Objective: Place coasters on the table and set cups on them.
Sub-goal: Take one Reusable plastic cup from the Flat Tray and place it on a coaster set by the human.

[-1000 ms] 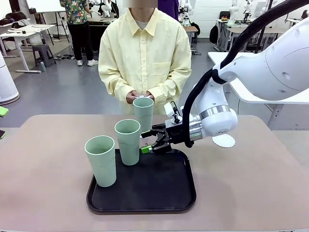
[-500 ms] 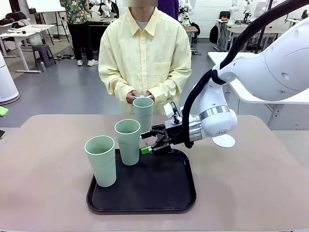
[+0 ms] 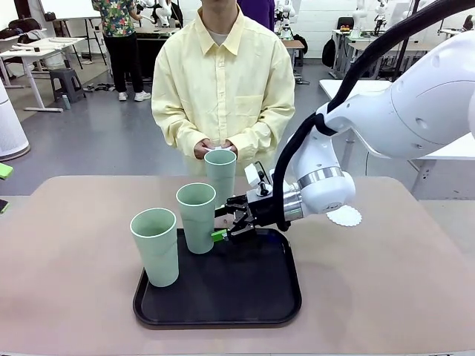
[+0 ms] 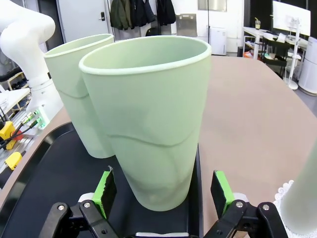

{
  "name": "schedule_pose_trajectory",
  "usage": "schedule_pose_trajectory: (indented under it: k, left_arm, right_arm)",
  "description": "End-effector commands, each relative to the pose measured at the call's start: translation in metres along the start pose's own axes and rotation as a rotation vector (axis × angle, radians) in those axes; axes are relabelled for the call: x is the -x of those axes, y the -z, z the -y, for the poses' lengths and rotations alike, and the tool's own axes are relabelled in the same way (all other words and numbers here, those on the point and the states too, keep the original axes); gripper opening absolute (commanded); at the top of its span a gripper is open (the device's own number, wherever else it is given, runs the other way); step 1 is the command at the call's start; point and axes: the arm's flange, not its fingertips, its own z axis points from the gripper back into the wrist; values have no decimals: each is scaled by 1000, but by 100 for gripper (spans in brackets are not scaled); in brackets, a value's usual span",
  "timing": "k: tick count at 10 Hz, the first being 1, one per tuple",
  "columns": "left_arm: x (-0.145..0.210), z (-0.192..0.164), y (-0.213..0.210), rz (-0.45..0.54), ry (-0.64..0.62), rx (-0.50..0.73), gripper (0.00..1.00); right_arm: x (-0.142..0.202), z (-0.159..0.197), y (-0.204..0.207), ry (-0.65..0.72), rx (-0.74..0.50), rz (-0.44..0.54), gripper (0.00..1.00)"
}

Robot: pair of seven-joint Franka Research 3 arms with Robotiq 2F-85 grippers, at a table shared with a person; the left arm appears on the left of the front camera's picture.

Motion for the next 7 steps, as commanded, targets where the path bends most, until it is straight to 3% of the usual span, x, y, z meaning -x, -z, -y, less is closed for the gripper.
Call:
schedule_pose_trajectory:
  k: [1,7]
  left_arm:
    - [0,-1,0,8,20,20,100]
    - [0,-1,0,8,20,20,100]
  right_arm:
    - [2,4,13,-41,27,21,100]
    - [0,2,30,-19,-32,20,100]
